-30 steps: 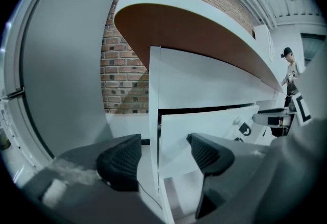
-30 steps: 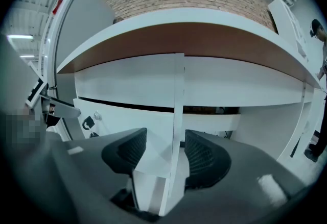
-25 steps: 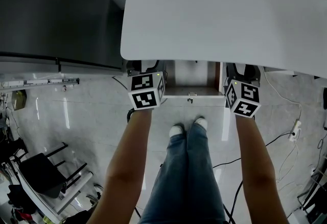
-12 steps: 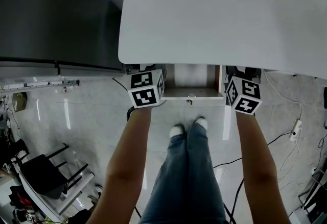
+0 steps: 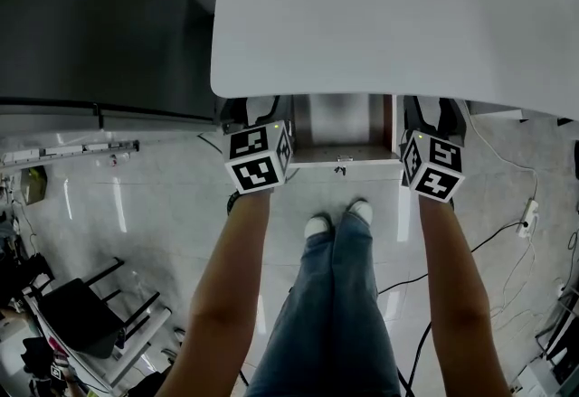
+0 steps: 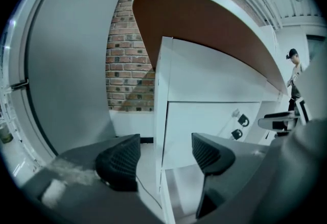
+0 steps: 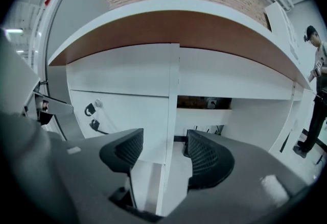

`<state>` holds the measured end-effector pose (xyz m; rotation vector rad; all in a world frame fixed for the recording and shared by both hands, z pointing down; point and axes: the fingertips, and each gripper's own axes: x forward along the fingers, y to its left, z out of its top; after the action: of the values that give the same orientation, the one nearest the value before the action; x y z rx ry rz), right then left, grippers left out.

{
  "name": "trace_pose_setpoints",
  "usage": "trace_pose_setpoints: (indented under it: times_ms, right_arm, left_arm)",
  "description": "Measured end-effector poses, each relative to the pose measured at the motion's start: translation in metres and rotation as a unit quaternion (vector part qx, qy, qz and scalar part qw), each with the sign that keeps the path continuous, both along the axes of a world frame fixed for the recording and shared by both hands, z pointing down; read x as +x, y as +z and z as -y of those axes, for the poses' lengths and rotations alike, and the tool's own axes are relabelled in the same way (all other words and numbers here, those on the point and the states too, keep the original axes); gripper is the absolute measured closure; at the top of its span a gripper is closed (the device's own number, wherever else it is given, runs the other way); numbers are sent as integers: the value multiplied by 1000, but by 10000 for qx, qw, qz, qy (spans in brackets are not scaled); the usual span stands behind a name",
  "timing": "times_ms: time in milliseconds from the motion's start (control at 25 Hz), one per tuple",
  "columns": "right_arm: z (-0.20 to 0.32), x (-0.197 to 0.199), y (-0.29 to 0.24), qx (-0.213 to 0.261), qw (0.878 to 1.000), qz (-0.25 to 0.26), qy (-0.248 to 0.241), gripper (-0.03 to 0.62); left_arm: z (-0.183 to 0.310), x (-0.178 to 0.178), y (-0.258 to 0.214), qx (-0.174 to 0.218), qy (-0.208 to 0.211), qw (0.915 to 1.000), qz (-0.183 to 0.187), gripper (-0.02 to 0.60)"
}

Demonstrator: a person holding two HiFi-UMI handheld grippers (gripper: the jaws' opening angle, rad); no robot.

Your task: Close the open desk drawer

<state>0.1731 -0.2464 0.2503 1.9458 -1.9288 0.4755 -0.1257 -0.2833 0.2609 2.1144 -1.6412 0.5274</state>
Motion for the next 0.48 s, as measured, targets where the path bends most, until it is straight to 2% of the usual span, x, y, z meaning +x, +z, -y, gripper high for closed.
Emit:
trace_pose_setpoints:
  times_ms: [480]
  right_arm:
    - [-76, -16, 55, -400, 9990, 188, 25, 333]
  left_arm:
    - [-61, 6, 43, -317, 439, 9984, -154, 270]
